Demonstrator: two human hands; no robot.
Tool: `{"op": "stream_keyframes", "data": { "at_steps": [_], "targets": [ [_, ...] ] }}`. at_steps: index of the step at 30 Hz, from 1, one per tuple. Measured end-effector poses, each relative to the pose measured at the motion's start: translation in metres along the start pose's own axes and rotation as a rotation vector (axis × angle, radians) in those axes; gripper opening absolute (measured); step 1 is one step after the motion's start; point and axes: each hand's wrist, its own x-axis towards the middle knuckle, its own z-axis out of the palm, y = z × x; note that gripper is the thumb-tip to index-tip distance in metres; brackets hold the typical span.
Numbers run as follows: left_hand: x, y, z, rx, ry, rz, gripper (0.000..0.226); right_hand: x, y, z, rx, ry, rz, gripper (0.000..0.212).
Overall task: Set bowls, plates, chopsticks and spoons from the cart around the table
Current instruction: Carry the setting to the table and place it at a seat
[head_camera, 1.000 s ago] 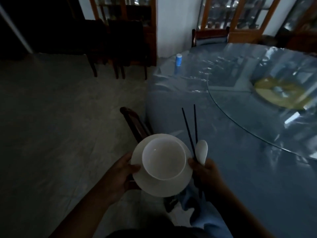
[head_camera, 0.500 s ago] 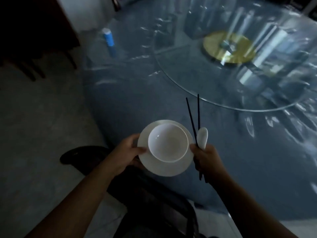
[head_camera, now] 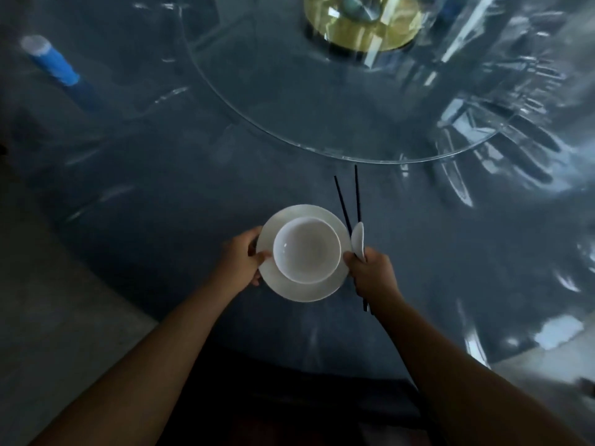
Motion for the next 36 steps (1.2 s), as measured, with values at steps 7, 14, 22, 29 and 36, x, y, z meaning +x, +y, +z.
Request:
{"op": "stream_keyframes", "data": {
  "at_steps": [7, 14, 22, 29, 36],
  "targets": [
    [0.010, -0.010, 0.008, 0.213, 0.037, 0.092, 0.053, 0.010, 0.010, 0.005, -0.071, 0.079, 0.068, 0.023],
    [-0.023, 0.012, 0.005, 0.309, 0.273, 0.091, 0.042, -0.017, -0.001, -0.022, 0.330, 0.049, 0.145, 0.016],
    [-0.101, 0.089, 0.049, -0.223, -0.275, 0.130, 0.014, -0.057, -0.030, -0.065, 0.858, -0.288, 0.016, 0.015],
    [-0.110, 0.105, 0.099, -0.356, -0.346, 0.009, 0.022, -0.068, -0.028, -0.068, 0.700, -0.203, -0.129, 0.011],
    [-0.113, 0.093, 0.109, -0.393, -0.281, 0.036, 0.013, -0.072, -0.022, -0.054, 0.654, -0.218, -0.116, 0.015]
  ]
}}
